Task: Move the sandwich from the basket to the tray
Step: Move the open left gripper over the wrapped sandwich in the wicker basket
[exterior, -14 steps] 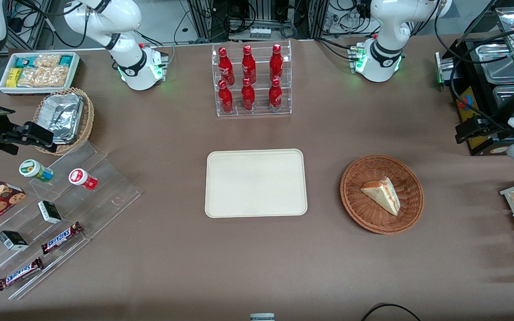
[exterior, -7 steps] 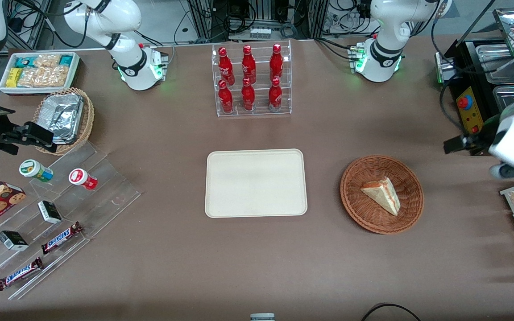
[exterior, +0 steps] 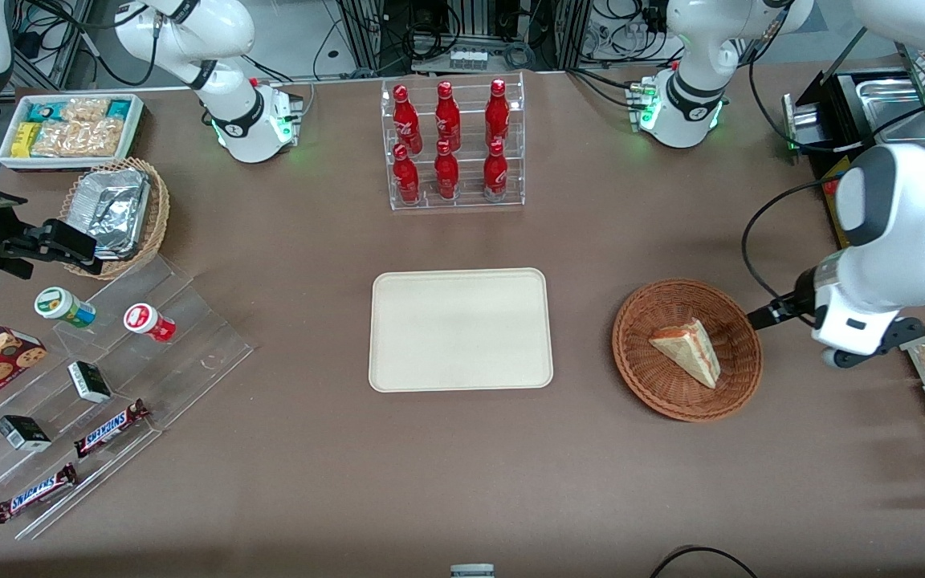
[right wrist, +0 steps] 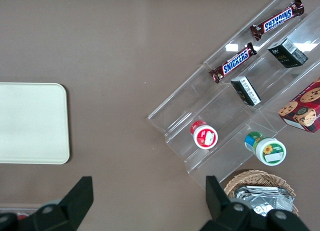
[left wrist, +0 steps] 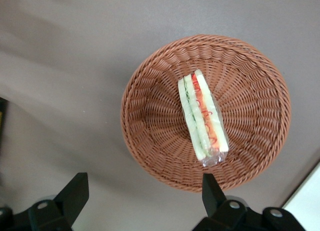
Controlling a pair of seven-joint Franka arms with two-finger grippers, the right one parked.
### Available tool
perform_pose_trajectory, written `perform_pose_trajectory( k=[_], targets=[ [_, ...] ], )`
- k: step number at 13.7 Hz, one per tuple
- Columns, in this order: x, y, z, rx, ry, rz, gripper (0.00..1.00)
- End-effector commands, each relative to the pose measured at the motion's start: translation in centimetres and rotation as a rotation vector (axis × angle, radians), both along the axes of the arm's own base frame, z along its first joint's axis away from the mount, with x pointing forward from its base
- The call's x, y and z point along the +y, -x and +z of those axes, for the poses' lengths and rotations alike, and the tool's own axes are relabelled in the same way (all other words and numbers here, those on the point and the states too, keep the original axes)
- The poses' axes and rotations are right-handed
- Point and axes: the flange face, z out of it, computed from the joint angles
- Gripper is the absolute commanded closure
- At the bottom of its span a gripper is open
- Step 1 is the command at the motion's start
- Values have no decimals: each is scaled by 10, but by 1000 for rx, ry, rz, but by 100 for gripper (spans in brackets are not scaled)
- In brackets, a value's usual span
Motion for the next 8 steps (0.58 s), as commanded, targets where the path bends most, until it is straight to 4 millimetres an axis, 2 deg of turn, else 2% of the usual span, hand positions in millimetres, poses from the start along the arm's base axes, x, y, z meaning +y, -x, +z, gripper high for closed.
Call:
perform_pose_trajectory(
  k=[1, 2, 4, 5, 8],
  targets=[
    [-27, 1, -21, -26, -20, 127, 0],
    [-45, -1, -34, -32, -28, 163, 0],
    [-64, -1, -58, -52, -43, 240, 0],
    [-69, 1, -69, -65, -43, 257, 0],
    [-67, 13, -95, -86, -42, 255, 0]
  ],
)
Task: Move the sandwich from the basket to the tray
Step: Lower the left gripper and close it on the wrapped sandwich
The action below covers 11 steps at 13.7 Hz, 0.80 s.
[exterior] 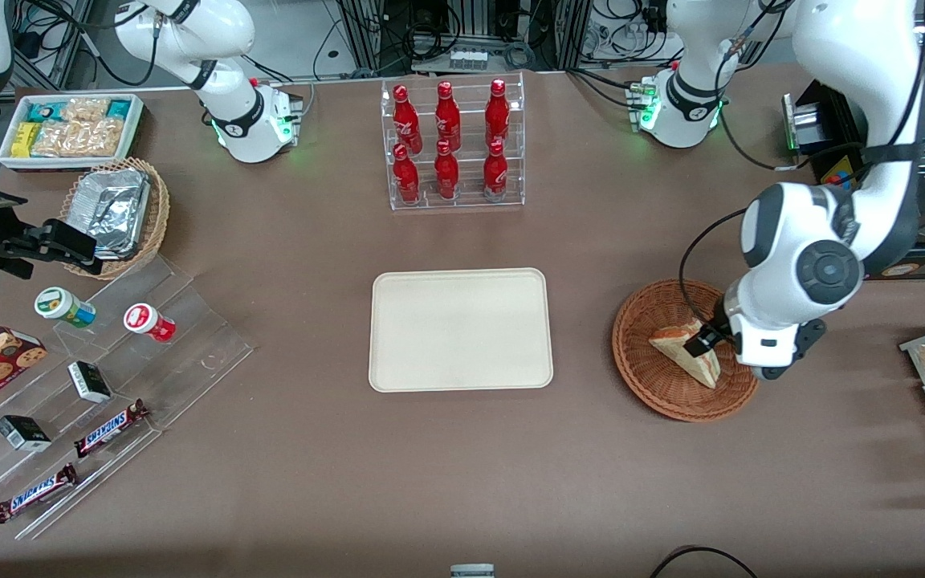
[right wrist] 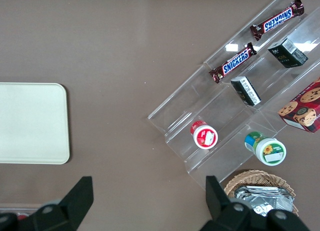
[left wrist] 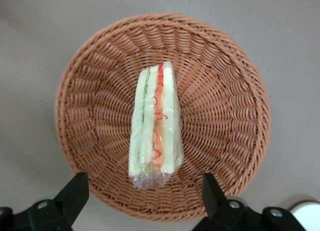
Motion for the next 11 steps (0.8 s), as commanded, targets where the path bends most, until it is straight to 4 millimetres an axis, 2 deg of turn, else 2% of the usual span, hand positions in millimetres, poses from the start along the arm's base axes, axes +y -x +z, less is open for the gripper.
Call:
perform_pose_trajectory(
  k=[1, 4, 7, 8, 9, 11],
  targets=[
    [8, 9, -14, -38, -5, 21, 0],
    [12, 23, -40, -85, 6, 46, 0],
    [15, 28, -53, -135, 20, 90, 0],
    [14, 29, -56, -132, 20, 95, 3],
    [14, 29, -59, -127, 20, 98, 24],
    [13, 24, -56, -135, 20, 135, 88]
  ],
)
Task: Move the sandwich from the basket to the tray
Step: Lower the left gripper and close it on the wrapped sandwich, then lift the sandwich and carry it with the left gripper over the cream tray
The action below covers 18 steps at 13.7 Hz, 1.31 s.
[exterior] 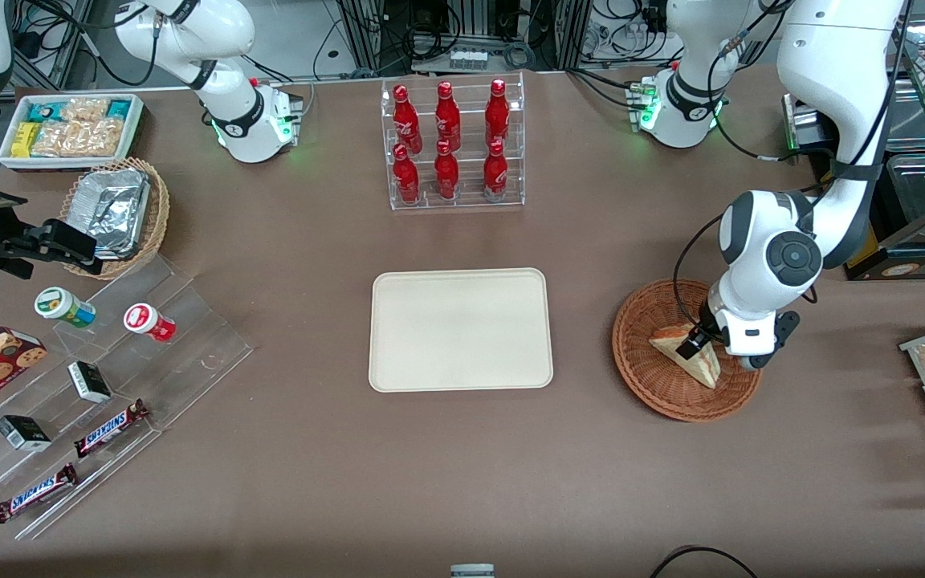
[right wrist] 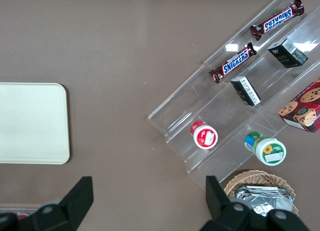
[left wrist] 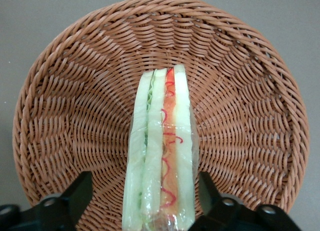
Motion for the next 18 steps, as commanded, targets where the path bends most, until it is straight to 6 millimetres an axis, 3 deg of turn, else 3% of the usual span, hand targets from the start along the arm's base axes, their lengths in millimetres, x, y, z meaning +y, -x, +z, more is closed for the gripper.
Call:
perform_pose_trajectory(
  k=[1, 3, 7, 10, 13, 15, 17, 18],
  targets=[
    [-2, -6, 4, -17, 0, 38, 100],
    [-4, -6, 1, -13, 0, 35, 100],
    [-6, -10, 16, 4, -14, -2, 100],
    [-11, -15, 89, 123, -40, -129, 100],
    [-72, -22, 157, 163, -51, -224, 100],
    [-139, -12, 161, 151, -57, -323, 100],
    [-192, -4, 149, 146, -56, -419, 100],
    [-228, -1, 143, 134, -53, -468, 100]
  ],
)
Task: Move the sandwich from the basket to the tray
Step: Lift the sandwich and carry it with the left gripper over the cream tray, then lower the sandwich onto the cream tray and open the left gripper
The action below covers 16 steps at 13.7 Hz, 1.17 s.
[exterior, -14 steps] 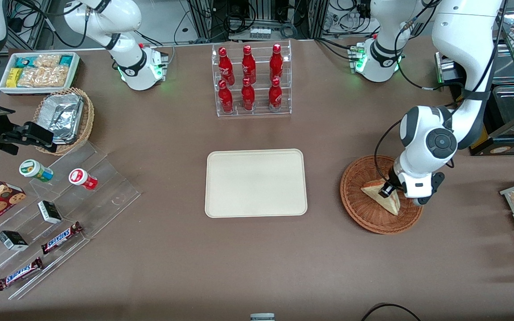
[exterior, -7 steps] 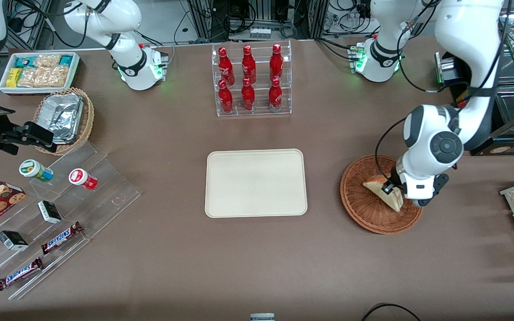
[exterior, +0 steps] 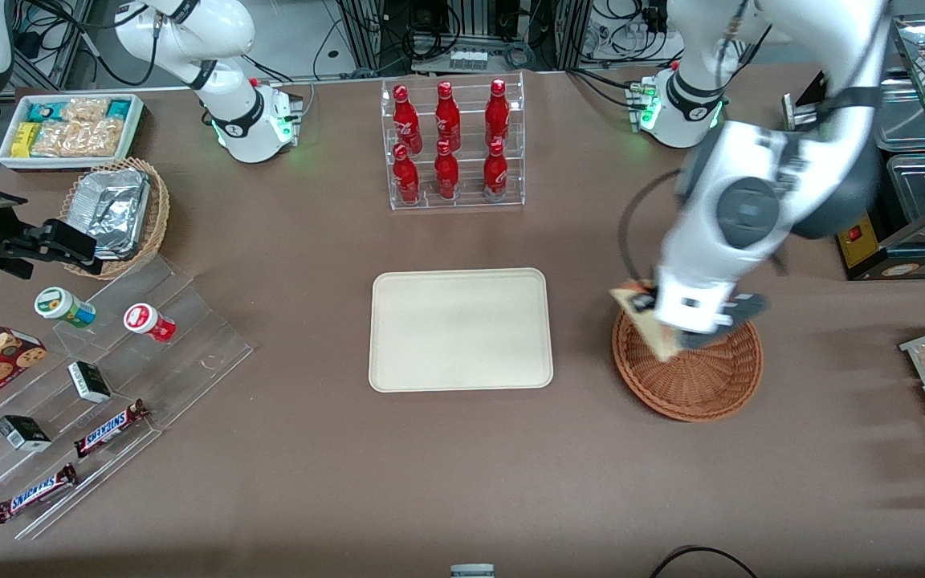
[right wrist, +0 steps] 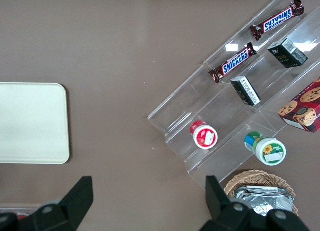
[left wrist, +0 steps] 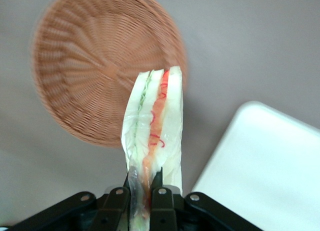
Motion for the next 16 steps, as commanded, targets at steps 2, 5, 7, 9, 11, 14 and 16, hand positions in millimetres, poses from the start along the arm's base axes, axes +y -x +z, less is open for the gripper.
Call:
perform_pose_trajectory(
  k=[2, 5, 7, 9, 11, 14, 16],
  targets=[
    [-102, -3, -33, -4, 3, -127, 100],
    [-177, 19, -69, -9, 9, -235, 100],
    [-209, 32, -92, -28, 23, -261, 100],
    [-223, 36, -102, -57, 51, -281, 100],
    [-245, 50, -120, -73, 64, -321, 100],
    [-261, 53, -142, -82, 77, -340, 100],
    [-264, 54, -160, -70, 68, -345, 100]
  ],
)
